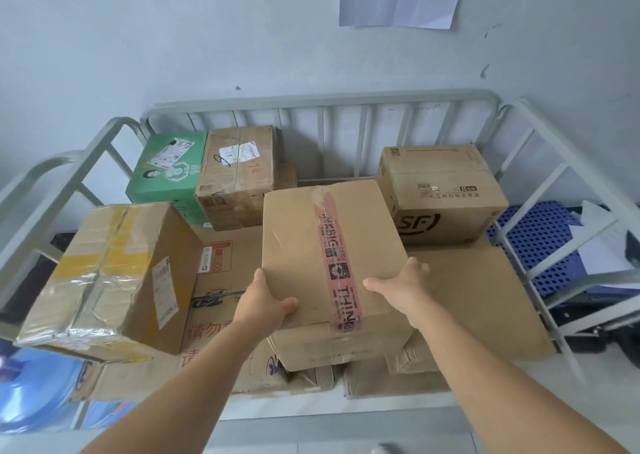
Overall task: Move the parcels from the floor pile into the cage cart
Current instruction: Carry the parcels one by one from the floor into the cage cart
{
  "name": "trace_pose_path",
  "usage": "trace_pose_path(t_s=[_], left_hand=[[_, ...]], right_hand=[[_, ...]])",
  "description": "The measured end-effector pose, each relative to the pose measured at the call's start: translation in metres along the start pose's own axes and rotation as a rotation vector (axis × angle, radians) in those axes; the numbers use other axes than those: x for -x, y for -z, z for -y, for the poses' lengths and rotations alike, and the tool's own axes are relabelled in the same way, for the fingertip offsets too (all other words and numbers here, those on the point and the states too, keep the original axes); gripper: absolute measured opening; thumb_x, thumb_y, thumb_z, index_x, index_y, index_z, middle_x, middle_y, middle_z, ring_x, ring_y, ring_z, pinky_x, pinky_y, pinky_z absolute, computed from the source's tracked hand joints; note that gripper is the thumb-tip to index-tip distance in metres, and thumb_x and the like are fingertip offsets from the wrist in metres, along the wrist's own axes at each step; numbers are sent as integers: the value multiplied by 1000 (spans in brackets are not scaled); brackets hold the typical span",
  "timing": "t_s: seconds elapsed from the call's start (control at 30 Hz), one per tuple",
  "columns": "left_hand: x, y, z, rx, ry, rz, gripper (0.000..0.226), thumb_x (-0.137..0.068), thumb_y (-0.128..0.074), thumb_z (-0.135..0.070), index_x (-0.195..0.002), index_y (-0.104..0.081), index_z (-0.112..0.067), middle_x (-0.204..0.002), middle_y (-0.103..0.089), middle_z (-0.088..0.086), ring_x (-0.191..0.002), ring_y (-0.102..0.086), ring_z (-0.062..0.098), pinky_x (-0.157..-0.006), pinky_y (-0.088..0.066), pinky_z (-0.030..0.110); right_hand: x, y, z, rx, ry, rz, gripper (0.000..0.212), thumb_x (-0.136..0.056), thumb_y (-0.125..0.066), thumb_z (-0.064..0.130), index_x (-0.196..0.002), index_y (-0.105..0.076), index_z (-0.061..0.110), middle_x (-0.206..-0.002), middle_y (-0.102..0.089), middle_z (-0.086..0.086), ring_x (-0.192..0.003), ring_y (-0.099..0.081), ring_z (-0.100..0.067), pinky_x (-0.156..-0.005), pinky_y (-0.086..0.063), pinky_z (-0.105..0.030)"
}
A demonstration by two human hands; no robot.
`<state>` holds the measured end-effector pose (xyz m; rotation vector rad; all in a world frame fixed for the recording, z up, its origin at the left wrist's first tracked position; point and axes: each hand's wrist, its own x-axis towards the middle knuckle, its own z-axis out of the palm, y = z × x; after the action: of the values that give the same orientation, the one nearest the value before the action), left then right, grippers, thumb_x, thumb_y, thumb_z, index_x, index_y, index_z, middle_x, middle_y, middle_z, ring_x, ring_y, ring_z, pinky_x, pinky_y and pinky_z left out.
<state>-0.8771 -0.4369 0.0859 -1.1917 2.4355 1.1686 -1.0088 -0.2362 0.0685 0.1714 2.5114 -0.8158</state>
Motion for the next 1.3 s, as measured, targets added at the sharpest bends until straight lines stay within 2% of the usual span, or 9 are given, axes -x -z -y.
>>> trace_pose_path(t_s=[0.1, 0.2, 0.3, 0.4, 0.5, 0.7, 0.97, 1.17, 1.3], left_hand=[[-8, -2, -4, -58, 1, 3, 89, -82, -73, -31, -150, -19, -11, -134, -51, 8, -116, -54, 25, -91, -48, 35], [-11, -18, -3, -77, 30, 23, 90, -81, -74, -28, -150, -18, -10, -136, -48, 8, -119, -52, 25, -94, -46, 34], [-13, -35, 6, -58, 74, 34, 87, -80, -74, -22, -147, -20, -12, -132, -49, 7, -113, -53, 24, -90, -49, 34], [-14, -45, 19, -54, 119, 43, 97, -81, -73, -19, -153, -9, -14, -141, -44, 6, -120, -51, 23, -90, -48, 32], [-13, -47, 37, -82, 154, 40, 98, -79, -74, -18, -153, -8, -14, -146, -41, 6, -121, -51, 24, -94, -51, 36], [-21, -42, 50, -144, 177, 35, 97, -79, -74, -18, -151, -9, -10, -143, -40, 9, -113, -54, 24, -86, -54, 37], [-23, -35, 69, -211, 208, 35, 104, -80, -75, -25, -153, -2, -11, -143, -36, 10, -119, -51, 26, -90, -50, 35], [-23, -31, 77, -226, 199, 58, 107, -77, -77, -28, -152, -3, -12, -143, -35, 10, -120, -50, 28, -94, -49, 41], [-19, -34, 83, -226, 186, 81, 109, -77, -77, -28, -152, -1, -13, -143, -33, 9, -118, -51, 29, -95, -50, 43]], right_hand=[[-7, -3, -2, -18, -35, 25, 114, -67, -82, 53, -153, -19, 10, -158, -19, -9, -137, -37, -36, -109, -39, -52], [-14, -6, -13, -23, -48, 51, 112, -66, -83, 52, -151, -23, 10, -155, -23, -10, -134, -41, -33, -105, -43, -50], [-14, -11, -22, 6, -35, 64, 113, -67, -83, 48, -151, -18, 10, -155, -21, -10, -135, -40, -33, -105, -43, -47], [-12, -20, -28, 61, -16, 85, 115, -69, -83, 46, -153, -14, 8, -156, -20, -12, -137, -37, -32, -105, -42, -42], [-6, -31, -33, 125, 0, 159, 116, -71, -82, 46, -153, -10, 7, -158, -15, -13, -139, -35, -31, -104, -41, -39], [-5, -42, -23, 212, 13, 238, 117, -71, -80, 50, -152, -9, 5, -156, -15, -14, -137, -38, -29, -100, -44, -36], [2, -51, -19, 292, 43, 282, 104, -72, -78, 52, -145, -21, 4, -147, -30, -13, -119, -52, -27, -89, -50, -33], [12, -46, -23, 277, 40, 319, 100, -78, -77, 45, -147, -19, 2, -150, -27, -13, -124, -50, -27, -83, -43, -28], [16, -46, -27, 269, 20, 322, 100, -77, -78, 45, -146, -21, 1, -150, -27, -14, -127, -47, -27, -93, -43, -30]])
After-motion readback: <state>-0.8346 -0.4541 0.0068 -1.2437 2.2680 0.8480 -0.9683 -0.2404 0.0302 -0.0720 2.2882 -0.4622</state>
